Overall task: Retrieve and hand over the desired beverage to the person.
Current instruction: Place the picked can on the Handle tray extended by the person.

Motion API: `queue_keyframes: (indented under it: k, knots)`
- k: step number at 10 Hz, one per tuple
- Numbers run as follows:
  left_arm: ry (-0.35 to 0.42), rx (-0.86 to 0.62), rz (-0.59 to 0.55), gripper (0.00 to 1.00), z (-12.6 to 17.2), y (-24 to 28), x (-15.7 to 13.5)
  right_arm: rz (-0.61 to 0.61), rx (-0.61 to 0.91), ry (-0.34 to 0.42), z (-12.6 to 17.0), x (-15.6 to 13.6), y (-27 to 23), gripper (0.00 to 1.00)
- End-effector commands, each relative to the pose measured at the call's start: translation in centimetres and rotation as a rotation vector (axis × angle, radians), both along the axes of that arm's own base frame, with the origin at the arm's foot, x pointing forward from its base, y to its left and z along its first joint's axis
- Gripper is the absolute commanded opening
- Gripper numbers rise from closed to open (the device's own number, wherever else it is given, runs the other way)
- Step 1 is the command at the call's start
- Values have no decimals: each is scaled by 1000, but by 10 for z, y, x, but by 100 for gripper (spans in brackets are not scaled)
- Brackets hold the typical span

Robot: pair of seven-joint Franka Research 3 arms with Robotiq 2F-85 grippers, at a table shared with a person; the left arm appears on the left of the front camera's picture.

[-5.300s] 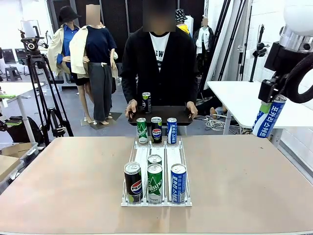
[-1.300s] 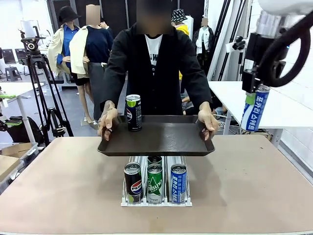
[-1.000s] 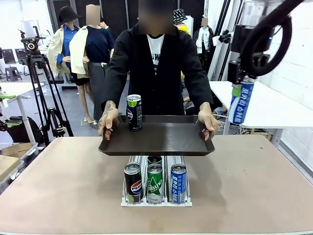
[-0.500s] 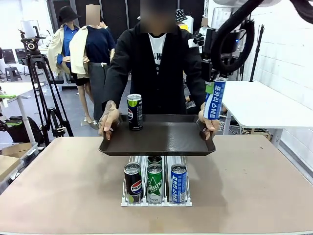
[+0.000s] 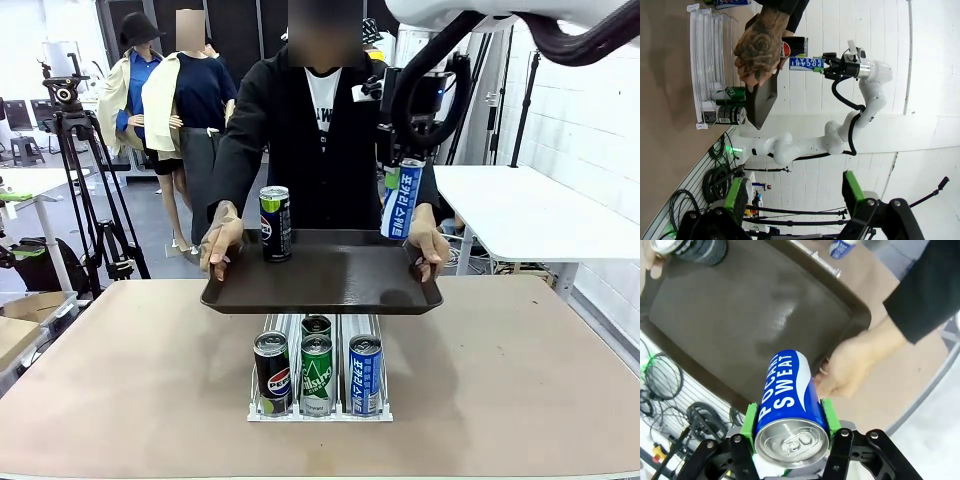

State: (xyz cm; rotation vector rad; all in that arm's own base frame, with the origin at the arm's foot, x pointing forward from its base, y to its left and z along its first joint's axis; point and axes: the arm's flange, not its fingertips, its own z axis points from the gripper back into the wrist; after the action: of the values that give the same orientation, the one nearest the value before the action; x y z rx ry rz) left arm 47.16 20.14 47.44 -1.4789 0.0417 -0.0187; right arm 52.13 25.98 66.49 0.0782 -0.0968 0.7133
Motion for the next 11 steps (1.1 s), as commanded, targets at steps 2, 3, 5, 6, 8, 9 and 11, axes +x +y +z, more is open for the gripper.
queue_keyframes:
  k: [2,3,5,6,8,9,11]
  knots:
    - [-2,8,7,100,1,1,-1,53,-16,1,9,25,20,0]
    - [-2,8,7,100,1,1,-1,66,-35,6,6,31,26,0]
    - [-2,8,7,100,1,1,-1,85,-72,15,1,39,37,0]
    - [-2,8,7,100,1,1,-1,98,-83,25,-4,40,44,0]
    - [-2,8,7,100,1,1,-1,118,-92,41,-17,46,53,0]
    - [-2,8,7,100,1,1,-1,130,-99,50,-25,48,58,0]
    - [-2,8,7,100,1,1,-1,150,-114,45,-36,45,67,0]
